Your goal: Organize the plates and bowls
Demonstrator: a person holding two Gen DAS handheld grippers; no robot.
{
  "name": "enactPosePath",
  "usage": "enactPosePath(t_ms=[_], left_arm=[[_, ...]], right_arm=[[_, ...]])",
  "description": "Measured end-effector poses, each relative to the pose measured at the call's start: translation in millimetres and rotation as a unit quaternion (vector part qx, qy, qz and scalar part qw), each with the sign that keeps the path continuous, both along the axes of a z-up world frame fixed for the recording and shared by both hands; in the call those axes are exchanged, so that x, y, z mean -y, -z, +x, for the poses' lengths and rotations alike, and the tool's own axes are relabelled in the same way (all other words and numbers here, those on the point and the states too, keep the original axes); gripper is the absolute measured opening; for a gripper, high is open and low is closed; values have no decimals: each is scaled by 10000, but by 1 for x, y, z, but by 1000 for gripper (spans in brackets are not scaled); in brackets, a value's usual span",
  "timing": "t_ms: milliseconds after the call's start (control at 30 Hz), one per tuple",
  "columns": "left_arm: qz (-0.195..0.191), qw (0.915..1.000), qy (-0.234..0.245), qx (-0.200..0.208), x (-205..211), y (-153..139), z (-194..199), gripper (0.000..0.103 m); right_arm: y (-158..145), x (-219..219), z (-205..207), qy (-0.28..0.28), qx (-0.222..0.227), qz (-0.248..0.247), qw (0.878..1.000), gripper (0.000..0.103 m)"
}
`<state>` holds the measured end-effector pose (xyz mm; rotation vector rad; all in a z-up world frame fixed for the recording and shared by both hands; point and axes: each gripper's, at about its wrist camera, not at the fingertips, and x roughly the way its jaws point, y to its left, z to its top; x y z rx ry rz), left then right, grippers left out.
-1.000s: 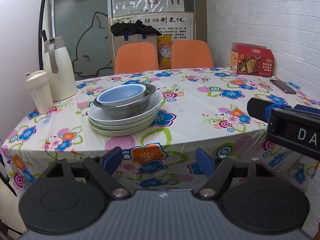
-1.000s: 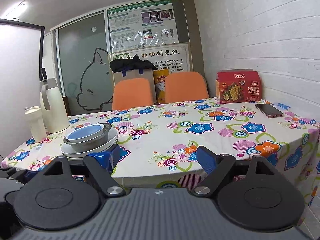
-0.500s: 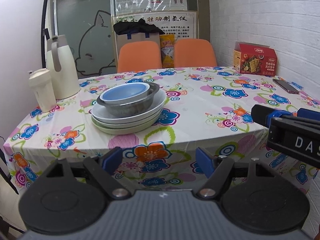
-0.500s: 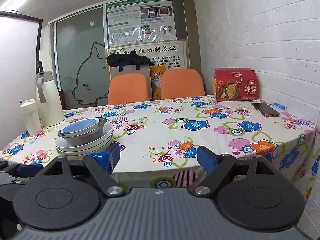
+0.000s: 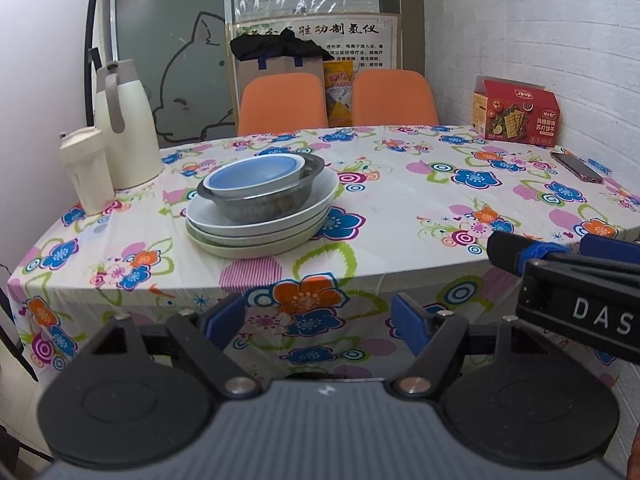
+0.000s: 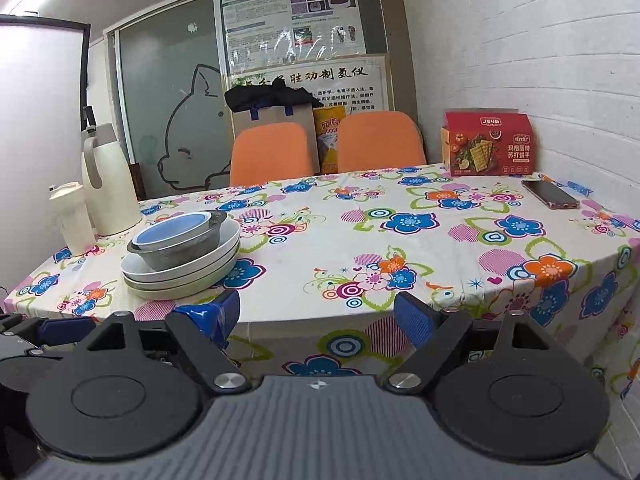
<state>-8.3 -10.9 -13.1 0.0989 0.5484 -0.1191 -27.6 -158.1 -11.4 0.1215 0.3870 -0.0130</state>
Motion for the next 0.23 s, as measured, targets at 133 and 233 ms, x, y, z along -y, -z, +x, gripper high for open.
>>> enactPosePath(t_ms=[133, 233], left_arm=[[-117, 9998, 30, 129, -4, 0, -2, 74], [-152, 9996, 47, 229, -4, -3, -5, 74]], right_arm=[[0, -1, -1, -57, -22, 29, 10000, 71], [-1, 0, -3, -31, 30, 54, 10000, 71]])
